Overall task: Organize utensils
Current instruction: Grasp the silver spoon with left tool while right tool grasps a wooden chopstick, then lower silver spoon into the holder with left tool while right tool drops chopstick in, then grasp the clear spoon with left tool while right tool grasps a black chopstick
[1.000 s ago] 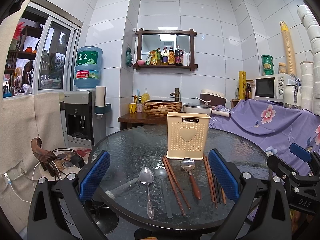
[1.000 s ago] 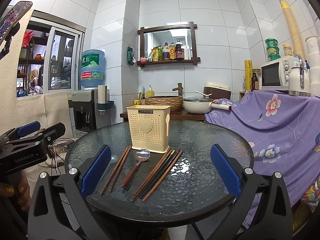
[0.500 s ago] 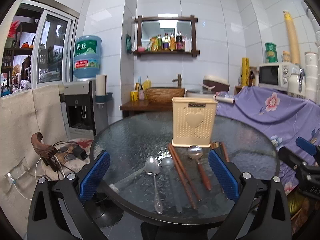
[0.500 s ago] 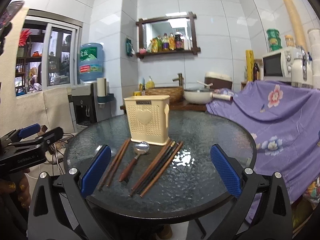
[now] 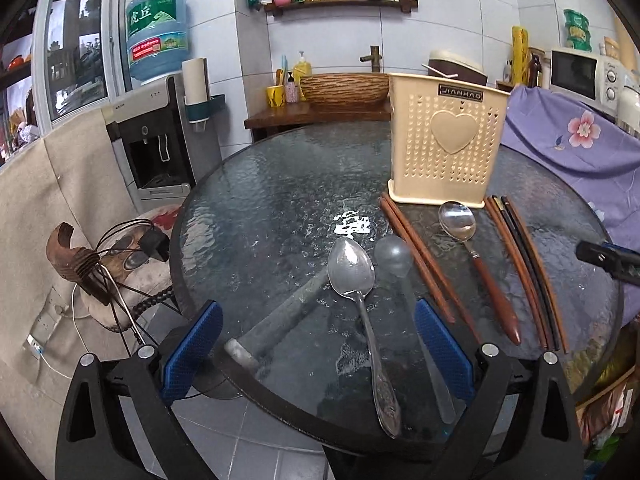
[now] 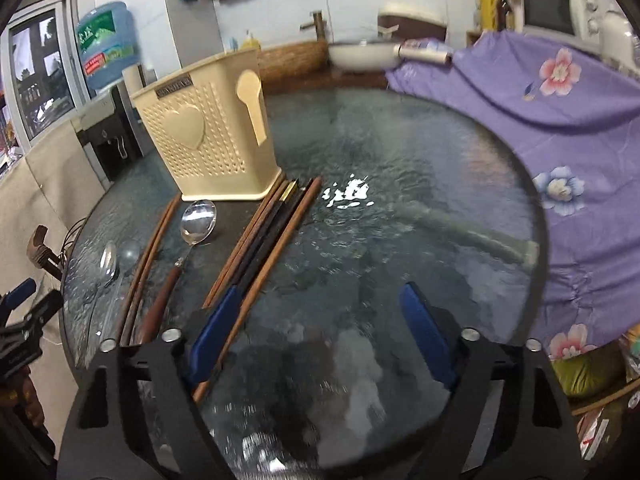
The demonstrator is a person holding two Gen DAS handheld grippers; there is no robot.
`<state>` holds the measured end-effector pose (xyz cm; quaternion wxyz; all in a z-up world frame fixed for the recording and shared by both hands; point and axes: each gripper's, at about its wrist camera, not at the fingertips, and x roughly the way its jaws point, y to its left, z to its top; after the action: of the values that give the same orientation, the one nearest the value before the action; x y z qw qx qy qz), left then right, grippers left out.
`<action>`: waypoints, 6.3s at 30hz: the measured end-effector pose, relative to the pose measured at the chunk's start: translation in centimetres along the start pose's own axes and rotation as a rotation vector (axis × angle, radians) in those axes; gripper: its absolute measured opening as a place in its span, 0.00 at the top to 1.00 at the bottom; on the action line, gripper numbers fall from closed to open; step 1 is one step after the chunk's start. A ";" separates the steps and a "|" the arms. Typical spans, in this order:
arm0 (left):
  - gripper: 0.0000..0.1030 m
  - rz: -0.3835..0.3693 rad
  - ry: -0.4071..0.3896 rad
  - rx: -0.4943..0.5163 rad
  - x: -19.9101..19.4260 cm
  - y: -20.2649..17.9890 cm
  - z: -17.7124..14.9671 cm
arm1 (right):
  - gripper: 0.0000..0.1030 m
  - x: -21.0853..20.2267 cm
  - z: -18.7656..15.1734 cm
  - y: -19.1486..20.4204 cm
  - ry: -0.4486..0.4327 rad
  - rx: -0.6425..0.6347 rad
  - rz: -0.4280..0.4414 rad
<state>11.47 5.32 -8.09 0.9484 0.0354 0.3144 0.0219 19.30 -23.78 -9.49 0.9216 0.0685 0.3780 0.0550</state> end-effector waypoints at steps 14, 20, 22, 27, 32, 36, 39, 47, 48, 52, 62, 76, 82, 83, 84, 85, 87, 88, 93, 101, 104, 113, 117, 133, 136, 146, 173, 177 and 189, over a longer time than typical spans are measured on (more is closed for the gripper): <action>0.13 0.012 0.078 0.031 3.8 0.2 2.0 | 0.59 6.4 4.2 1.8 0.155 -0.074 -0.047; 0.13 0.010 0.097 0.048 4.2 -0.3 2.1 | 0.65 6.6 5.1 0.4 0.188 -0.064 -0.033; 0.16 0.006 0.109 0.047 4.5 -0.4 2.2 | 0.67 7.1 5.8 0.1 0.203 -0.054 -0.015; 0.27 -0.023 0.155 0.018 5.7 -0.5 2.3 | 0.77 8.7 7.5 -0.2 0.232 0.000 0.034; 0.29 -0.026 0.188 0.043 6.8 -1.2 2.6 | 0.78 9.8 8.5 1.0 0.250 -0.042 0.035; 0.31 -0.016 0.213 0.059 7.9 -1.8 2.9 | 0.79 10.1 8.6 1.7 0.253 -0.054 0.033; 0.31 -0.021 0.215 0.062 8.4 -2.1 3.3 | 0.80 10.3 8.5 1.7 0.256 -0.040 0.038; 0.44 -0.034 0.231 0.061 9.7 -2.7 4.5 | 0.90 11.5 9.1 1.8 0.269 -0.039 0.033; 0.46 -0.036 0.232 0.062 9.8 -2.6 4.7 | 0.90 11.6 9.2 1.8 0.268 -0.039 0.036; 0.64 -0.054 0.246 0.070 10.2 -2.8 5.2 | 0.91 11.7 8.9 1.5 0.265 -0.028 0.049; 0.65 -0.122 0.194 0.045 9.6 -2.5 7.5 | 0.92 9.7 10.3 0.0 0.153 -0.016 0.111; 0.66 -0.215 -0.038 0.052 2.8 -2.9 13.5 | 0.93 -3.4 12.2 0.4 -0.181 -0.112 0.268; 0.66 -0.229 -0.066 0.042 1.7 -2.9 13.7 | 0.93 -5.1 12.1 1.3 -0.193 -0.149 0.311; 0.66 -0.229 -0.066 0.043 1.7 -3.0 13.8 | 0.93 -5.2 12.2 1.3 -0.195 -0.149 0.315; 0.66 -0.230 -0.067 0.044 1.7 -3.0 13.9 | 0.93 -5.2 12.3 1.3 -0.195 -0.148 0.320; 0.66 -0.234 -0.069 0.046 1.6 -3.1 14.1 | 0.93 -5.2 12.3 1.4 -0.193 -0.148 0.329; 0.66 -0.243 -0.076 0.047 1.2 -3.0 14.3 | 0.93 -5.5 12.6 1.6 -0.192 -0.148 0.349; 0.66 -0.249 -0.081 0.045 1.0 -2.9 14.6 | 0.93 -5.6 12.6 1.5 -0.196 -0.153 0.354; 0.66 -0.283 -0.124 0.042 -0.5 -2.8 17.2 | 0.93 -7.7 15.0 2.6 -0.237 -0.179 0.412; 0.66 -0.340 -0.296 -0.020 -3.6 -2.6 25.8 | 0.93 -11.8 21.8 4.9 -0.399 -0.183 0.459; 0.66 -0.378 -0.297 -0.060 -2.6 -2.9 28.5 | 0.93 -12.3 24.8 5.7 -0.458 -0.144 0.446; 0.66 -0.323 -0.216 -0.084 4.7 -4.9 28.4 | 0.93 -6.2 24.4 7.4 -0.447 -0.164 0.322; 0.66 -0.314 -0.162 -0.059 7.0 -5.7 26.2 | 0.93 -2.9 22.3 6.8 -0.384 -0.150 0.307; 0.66 -0.296 -0.044 0.010 10.9 -7.9 22.1 | 0.93 1.9 20.0 5.0 -0.256 -0.058 0.323; 0.66 -0.296 -0.038 0.021 11.0 -8.1 22.1 | 0.93 2.1 19.9 5.1 -0.260 -0.072 0.300; 0.18 -0.261 -0.191 -0.012 6.4 -6.6 21.9 | 0.44 -0.2 18.1 5.1 -0.358 -0.131 0.232; 0.21 -0.073 0.136 0.030 8.7 -3.3 5.6 | 0.51 8.7 2.3 4.6 0.108 -0.217 0.006; 0.22 -0.080 0.147 0.044 8.9 -3.6 5.0 | 0.51 8.6 2.4 4.6 0.113 -0.233 0.001; 0.26 -0.100 0.173 0.050 8.3 -4.1 3.9 | 0.60 8.0 2.8 1.5 0.135 -0.166 0.018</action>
<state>20.58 1.54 -10.24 0.9163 0.0414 0.3971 -0.0305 26.87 -21.29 -12.71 0.8962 -0.0084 0.4325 0.0988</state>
